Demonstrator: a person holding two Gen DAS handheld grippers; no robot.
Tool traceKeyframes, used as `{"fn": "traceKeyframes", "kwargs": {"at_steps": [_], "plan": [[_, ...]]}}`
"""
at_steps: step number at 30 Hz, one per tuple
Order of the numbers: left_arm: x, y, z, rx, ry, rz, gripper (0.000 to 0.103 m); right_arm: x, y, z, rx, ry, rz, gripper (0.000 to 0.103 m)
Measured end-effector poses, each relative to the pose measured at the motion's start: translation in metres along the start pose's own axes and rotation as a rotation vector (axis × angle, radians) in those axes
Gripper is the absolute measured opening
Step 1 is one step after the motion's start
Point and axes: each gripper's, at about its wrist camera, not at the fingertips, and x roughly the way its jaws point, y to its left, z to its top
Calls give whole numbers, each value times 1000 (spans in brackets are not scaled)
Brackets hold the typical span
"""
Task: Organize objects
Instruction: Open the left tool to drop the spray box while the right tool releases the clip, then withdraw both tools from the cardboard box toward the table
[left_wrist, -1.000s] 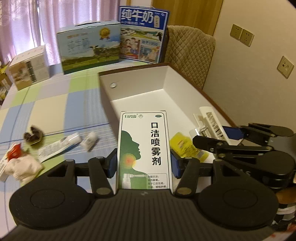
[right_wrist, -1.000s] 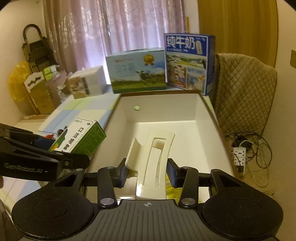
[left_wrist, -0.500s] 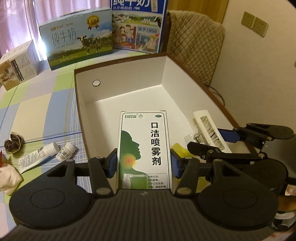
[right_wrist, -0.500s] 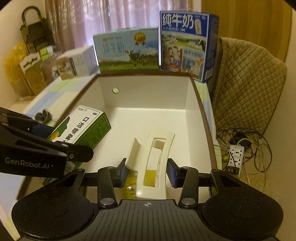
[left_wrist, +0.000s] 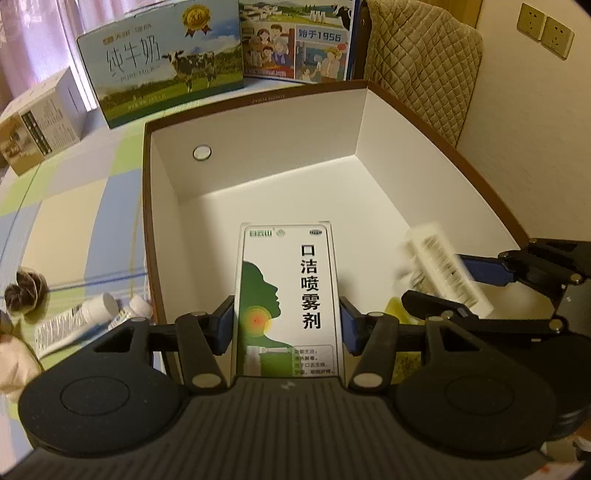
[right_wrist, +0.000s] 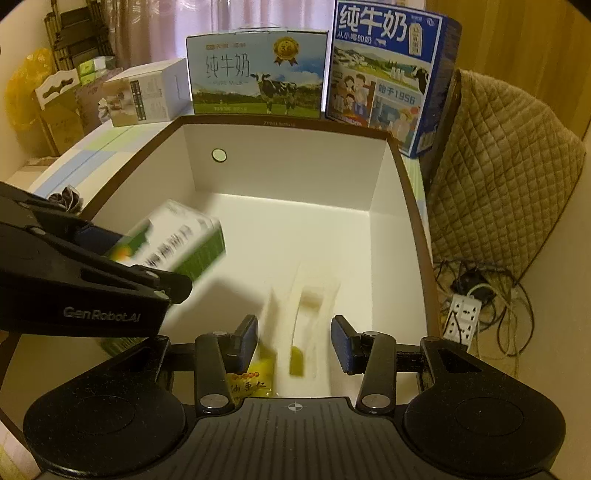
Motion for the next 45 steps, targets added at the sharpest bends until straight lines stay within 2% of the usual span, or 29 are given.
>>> {"fn": "traceKeyframes", "kwargs": {"at_steps": [1, 4, 5, 15, 33, 45], "plan": [[-1, -1, 0, 5, -11, 5, 53, 0, 0, 0, -4, 0, 2, 42], [-4, -2, 0, 3, -27, -6, 69, -2, 1, -2, -6, -11, 1, 43], [-5, -3, 0, 4, -30, -8, 69, -3, 1, -3, -2, -14, 2, 44], [-24, -3, -6, 29, -51, -45, 70, -31, 5, -11, 49, -55, 11, 46], [-90, 10, -28, 27, -126, -108, 70, -94, 33, -16, 105, -122, 27, 47], [-138, 52, -60, 19, -170, -130, 72, -137, 79, -25, 136, -165, 78, 47]]}}
